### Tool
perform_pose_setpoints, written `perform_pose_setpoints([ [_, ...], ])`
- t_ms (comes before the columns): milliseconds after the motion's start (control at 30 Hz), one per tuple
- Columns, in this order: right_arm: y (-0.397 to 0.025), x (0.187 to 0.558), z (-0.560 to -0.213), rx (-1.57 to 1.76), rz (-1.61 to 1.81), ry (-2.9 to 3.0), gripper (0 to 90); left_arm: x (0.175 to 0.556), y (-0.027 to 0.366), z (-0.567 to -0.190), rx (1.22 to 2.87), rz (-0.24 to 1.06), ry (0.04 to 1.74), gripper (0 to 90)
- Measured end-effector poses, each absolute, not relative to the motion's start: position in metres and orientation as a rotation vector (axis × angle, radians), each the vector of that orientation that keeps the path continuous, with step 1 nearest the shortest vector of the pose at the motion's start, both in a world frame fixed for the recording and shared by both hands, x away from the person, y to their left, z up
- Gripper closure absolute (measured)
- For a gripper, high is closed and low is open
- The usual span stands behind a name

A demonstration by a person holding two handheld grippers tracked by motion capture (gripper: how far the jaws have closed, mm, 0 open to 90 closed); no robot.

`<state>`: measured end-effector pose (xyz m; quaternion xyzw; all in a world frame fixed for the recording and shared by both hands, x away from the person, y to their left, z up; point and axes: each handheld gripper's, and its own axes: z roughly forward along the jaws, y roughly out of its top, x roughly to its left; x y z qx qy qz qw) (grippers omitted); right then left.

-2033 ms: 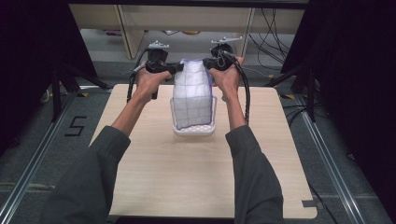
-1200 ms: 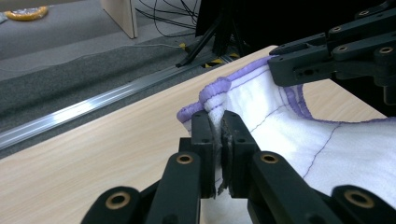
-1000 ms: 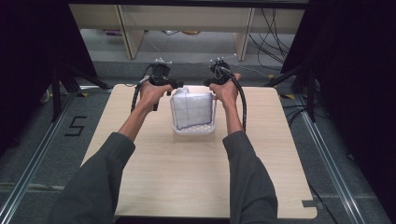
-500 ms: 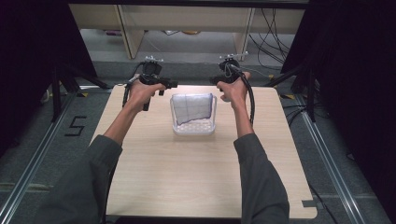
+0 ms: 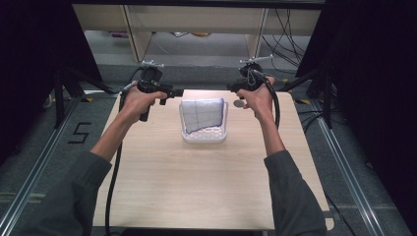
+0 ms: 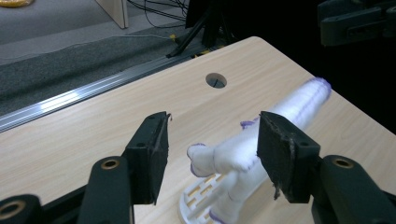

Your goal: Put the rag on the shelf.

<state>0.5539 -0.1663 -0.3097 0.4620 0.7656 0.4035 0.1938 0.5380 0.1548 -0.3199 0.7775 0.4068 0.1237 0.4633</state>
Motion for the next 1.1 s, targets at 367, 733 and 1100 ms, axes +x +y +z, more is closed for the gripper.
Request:
perform_pose_setpoints([
  [367,-0.182,0.521,-0.313,1.240,1.174,2.156,47.4,0.512,0.156,-0.328,1.910,0.275,0.958,36.5],
  [733,-0.196,0.497,-0.321,1.261,1.204,2.149,46.0,0.492,0.162,-0.348,1.895,0.250,0.949,34.0],
  [1100,-0.196,0.476,-0.332,1.224,1.248,2.183,43.7,0.470,0.164,-0.362,1.896,0.226,0.916,31.4],
])
